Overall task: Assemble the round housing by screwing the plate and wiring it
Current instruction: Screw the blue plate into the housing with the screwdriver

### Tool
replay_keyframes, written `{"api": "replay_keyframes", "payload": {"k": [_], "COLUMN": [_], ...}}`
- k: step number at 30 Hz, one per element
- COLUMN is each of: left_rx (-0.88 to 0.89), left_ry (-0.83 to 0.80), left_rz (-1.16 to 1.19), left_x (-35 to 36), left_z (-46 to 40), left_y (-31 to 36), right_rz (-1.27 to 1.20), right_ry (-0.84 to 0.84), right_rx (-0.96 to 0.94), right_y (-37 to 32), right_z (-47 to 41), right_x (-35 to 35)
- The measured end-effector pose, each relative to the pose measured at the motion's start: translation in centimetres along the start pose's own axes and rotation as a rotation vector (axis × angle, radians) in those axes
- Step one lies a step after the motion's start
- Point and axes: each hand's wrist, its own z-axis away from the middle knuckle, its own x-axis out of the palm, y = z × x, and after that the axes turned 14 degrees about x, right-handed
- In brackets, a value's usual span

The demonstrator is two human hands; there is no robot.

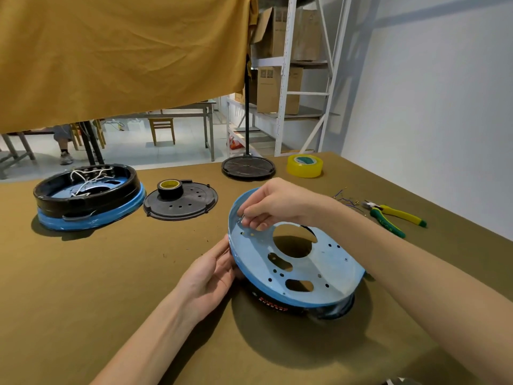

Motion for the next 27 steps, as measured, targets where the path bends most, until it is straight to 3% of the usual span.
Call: {"api": "replay_keyframes", "payload": {"k": [6, 15, 23, 27], "left_rx": [0.029, 0.013, 0.014, 0.028], "left_ry": [-0.036, -0.003, 0.011, -0.003], "left_rz": [-0.187, -0.254, -0.285, -0.29], "left_x": [0.0, 0.0, 0.0, 0.1], "left_z": [0.2, 0.4, 0.1, 0.0], "left_y": [0.6, -0.1, -0.4, -0.6], "right_rz": [-0.057, -0.042, 0.15, 0.134], "right_ry": [0.08, 0.138, 0.185, 0.231], "right_rx": [0.072, 0.071, -0.033, -0.085], "right_y": [0.5, 1.8, 1.7, 2.8], "right_z": [-2.0, -3.0, -2.9, -3.0], "right_x": [0.9, 1.9, 1.7, 2.1]}}
